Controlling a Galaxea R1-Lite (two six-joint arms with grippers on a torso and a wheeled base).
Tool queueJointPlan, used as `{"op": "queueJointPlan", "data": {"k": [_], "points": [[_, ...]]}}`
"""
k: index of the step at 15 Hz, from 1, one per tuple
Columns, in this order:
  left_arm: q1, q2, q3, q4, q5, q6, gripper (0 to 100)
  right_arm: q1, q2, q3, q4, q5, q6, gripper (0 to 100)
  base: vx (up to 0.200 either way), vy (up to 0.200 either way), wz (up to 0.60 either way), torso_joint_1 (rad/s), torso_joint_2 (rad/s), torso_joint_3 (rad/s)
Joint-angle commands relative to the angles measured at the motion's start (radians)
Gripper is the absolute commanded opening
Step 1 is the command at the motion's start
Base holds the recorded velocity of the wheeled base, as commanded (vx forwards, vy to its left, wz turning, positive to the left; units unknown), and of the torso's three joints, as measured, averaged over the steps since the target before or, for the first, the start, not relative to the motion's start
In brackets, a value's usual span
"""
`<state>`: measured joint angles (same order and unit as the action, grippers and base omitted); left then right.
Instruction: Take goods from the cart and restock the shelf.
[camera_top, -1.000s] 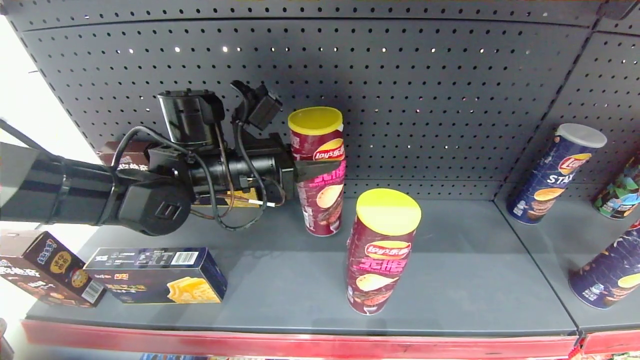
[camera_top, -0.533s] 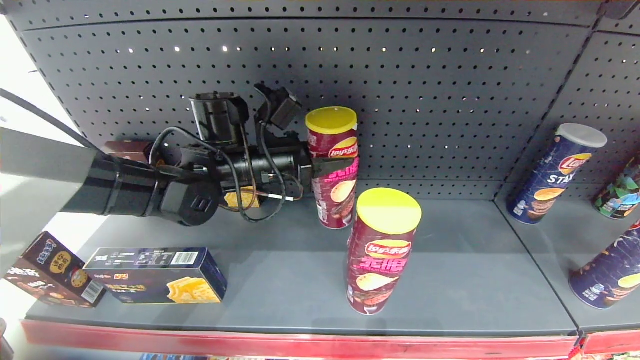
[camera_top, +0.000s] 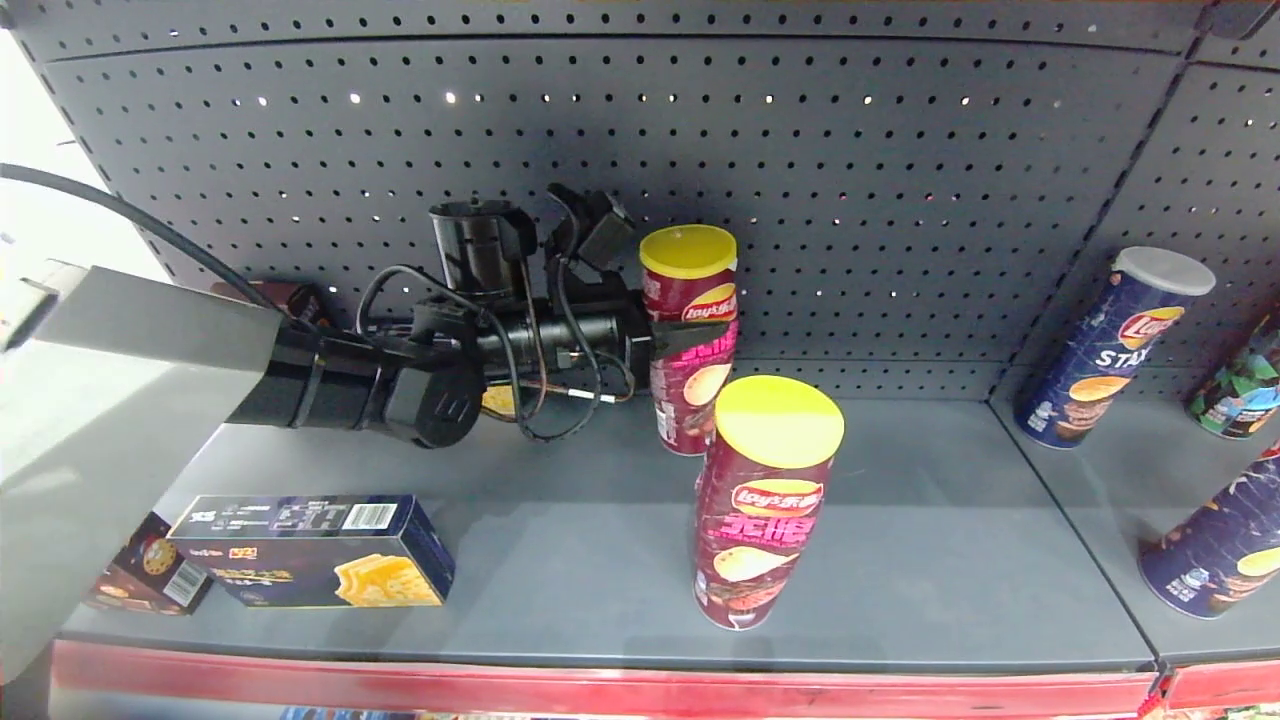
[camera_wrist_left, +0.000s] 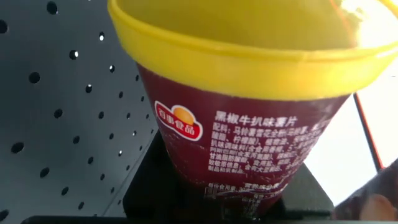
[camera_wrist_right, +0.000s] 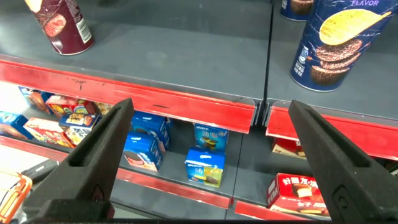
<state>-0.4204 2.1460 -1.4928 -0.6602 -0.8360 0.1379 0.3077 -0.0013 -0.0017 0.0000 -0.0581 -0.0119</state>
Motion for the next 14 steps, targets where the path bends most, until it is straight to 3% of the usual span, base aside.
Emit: {"op": "queueJointPlan", "data": {"k": [1,4,7,13,14], "points": [[-0.001,0.028,-0.026,0.002,0.0,0.0,0,0.001,0.001,0.0,0.0,0.0,0.0,100,0.0,0.0,0.0,0.0,0.0,0.0],[-0.001,0.045,-0.035,0.002,0.0,0.002,0,0.001,0.001,0.0,0.0,0.0,0.0,100,0.0,0.0,0.0,0.0,0.0,0.0],[-0.001,0.071,-0.053,0.004,0.0,0.029,0,0.001,0.001,0.0,0.0,0.0,0.0,100,0.0,0.0,0.0,0.0,0.0,0.0],[-0.006,0.095,-0.08,0.004,0.014,0.032,0,0.001,0.001,0.0,0.0,0.0,0.0,100,0.0,0.0,0.0,0.0,0.0,0.0],[-0.008,0.101,-0.08,0.004,0.014,0.032,100,0.001,0.001,0.0,0.0,0.0,0.0,100,0.0,0.0,0.0,0.0,0.0,0.0]]}}
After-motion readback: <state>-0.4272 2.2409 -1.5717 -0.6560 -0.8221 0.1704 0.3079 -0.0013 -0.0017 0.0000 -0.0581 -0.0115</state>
